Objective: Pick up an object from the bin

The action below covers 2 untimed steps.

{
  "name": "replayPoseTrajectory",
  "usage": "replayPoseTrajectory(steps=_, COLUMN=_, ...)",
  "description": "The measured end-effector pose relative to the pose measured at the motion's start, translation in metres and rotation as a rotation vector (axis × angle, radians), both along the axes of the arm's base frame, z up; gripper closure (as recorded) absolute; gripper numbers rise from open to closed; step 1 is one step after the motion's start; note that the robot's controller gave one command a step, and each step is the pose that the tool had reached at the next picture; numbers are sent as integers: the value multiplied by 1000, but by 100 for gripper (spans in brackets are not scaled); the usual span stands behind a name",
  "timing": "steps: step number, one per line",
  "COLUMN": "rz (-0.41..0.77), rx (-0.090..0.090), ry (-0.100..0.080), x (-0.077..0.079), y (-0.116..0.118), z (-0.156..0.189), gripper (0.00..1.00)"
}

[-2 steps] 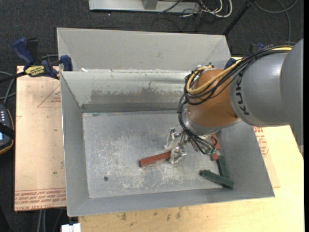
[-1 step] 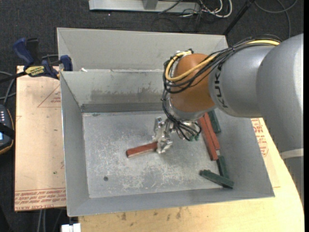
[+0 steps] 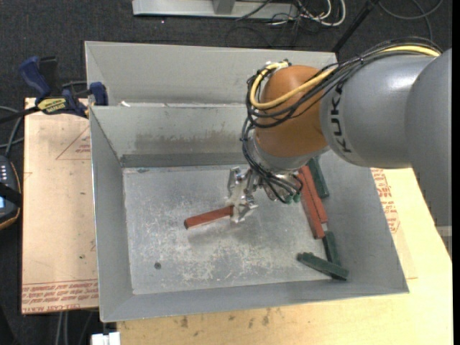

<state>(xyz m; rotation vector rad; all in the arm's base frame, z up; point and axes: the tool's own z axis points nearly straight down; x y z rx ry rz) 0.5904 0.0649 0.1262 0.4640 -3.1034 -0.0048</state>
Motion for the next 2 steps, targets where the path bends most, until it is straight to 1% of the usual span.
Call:
replayPoseTrajectory(steps=1, rz=-32, rx=-1, ry=-4, x=10, y=-9, z=71, gripper=100)
replayPoseTrajectory(steps=2, rz=-34, rx=-3, ry=-7, x=6, y=31, z=119, gripper=100)
